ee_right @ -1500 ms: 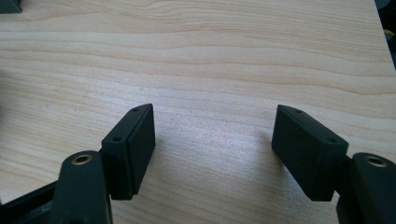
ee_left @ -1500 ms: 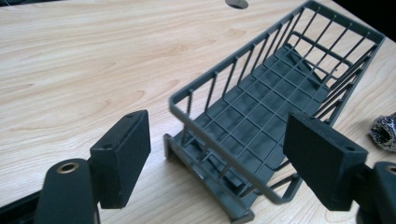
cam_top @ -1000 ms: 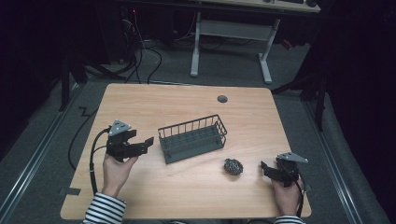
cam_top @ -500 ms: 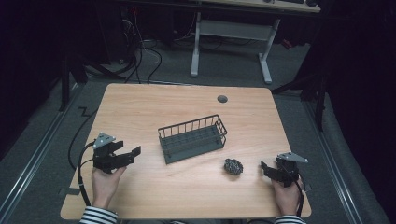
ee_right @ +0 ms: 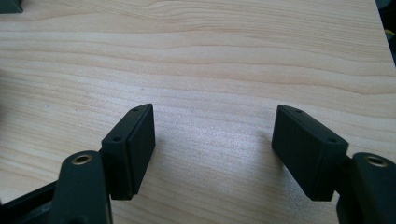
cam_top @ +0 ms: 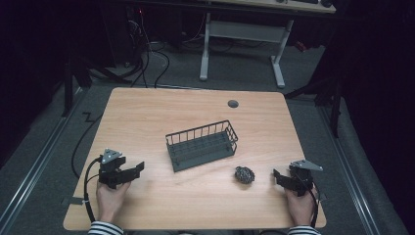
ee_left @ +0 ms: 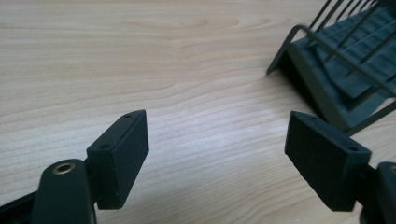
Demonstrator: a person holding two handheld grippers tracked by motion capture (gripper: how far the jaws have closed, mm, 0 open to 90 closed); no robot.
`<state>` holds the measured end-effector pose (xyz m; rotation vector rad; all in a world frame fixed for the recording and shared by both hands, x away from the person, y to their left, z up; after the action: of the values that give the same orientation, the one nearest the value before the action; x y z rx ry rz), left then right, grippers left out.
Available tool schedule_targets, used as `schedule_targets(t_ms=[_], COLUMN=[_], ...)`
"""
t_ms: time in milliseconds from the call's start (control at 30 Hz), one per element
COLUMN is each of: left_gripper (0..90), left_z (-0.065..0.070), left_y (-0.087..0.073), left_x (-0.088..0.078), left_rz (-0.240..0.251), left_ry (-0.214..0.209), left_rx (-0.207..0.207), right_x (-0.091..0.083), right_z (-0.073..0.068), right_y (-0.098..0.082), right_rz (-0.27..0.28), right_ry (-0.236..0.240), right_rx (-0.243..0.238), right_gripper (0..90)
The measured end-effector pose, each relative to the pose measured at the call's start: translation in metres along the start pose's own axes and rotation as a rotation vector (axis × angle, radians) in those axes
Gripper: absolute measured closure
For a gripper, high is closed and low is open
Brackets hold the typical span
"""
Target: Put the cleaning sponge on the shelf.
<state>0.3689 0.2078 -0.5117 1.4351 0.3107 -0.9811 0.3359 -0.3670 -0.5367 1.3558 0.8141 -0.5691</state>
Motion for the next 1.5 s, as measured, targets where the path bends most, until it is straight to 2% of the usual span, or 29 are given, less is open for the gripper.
schedule_targets(t_ms=[500, 733, 900, 1000, 1200, 1500], left_gripper=[22.5, 22.7, 23.6, 23.6, 23.5, 24.1], left_z=[-0.010, -0.010, -0.010, -0.008, -0.003, -0.004], left_y=[-0.011, -0.013, -0.017, -0.017, -0.016, -0.016], left_x=[0.017, 0.024, 0.026, 0.026, 0.029, 0.029], left_rz=[-0.031, -0.065, -0.042, -0.048, -0.067, -0.065], left_ry=[0.073, 0.104, 0.112, 0.129, 0.172, 0.170], left_rx=[-0.022, -0.002, -0.005, 0.009, 0.053, 0.048], right_x=[0.000, 0.000, -0.001, -0.004, -0.024, -0.057], right_z=[0.000, -0.001, -0.003, -0.007, -0.018, -0.047], right_y=[0.000, 0.001, 0.000, -0.002, -0.004, -0.006], right_rz=[-0.001, -0.006, -0.013, -0.003, 0.048, 0.097], right_ry=[0.004, 0.007, 0.024, 0.060, 0.094, 0.151], right_rx=[0.000, -0.007, -0.021, -0.008, -0.041, -0.136], right_gripper=[29.4, 27.7, 27.8, 28.3, 29.7, 30.0])
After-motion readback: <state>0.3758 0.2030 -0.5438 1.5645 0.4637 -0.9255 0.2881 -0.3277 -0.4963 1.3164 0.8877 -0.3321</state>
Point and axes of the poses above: each handheld gripper's, and its own axes: x roughly forward along the jaws, y roughly out of its top, z roughly to its right, the point moved 1 cm from there along x, roughly forward along the jaws, and after that the axes turned 8 degrees about -z, right-handed, at the moved point
